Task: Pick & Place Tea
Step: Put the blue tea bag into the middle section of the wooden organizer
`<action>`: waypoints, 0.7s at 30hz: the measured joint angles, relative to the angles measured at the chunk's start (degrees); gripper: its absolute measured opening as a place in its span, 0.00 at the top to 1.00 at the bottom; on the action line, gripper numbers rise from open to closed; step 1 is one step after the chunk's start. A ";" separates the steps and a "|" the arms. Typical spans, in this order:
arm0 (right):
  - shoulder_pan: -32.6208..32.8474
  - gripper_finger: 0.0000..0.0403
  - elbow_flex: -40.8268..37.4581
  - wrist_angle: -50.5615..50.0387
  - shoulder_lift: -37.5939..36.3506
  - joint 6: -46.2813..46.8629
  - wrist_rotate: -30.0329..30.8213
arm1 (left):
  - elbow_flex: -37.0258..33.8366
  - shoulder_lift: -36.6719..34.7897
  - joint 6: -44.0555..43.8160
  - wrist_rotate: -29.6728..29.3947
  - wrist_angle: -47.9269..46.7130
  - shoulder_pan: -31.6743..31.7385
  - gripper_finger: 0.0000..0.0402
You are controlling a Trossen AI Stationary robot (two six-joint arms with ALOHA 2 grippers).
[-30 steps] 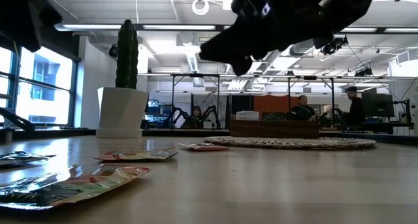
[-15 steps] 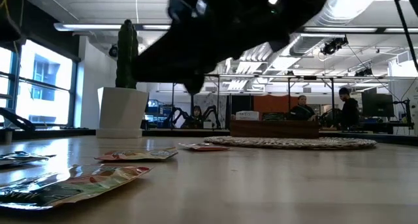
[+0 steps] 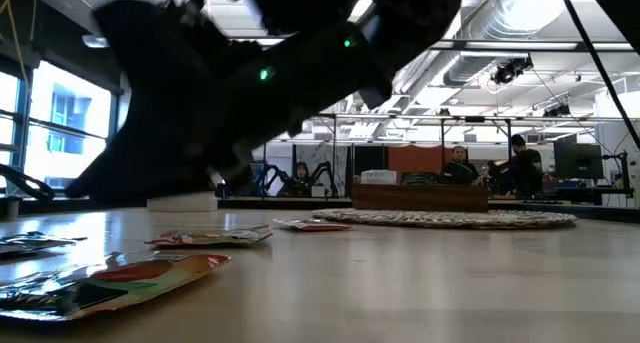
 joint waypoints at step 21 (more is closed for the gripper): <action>-0.11 0.75 1.37 -5.75 1.21 14.23 -3.48 | -0.31 0.56 -6.05 -7.52 1.65 0.59 0.50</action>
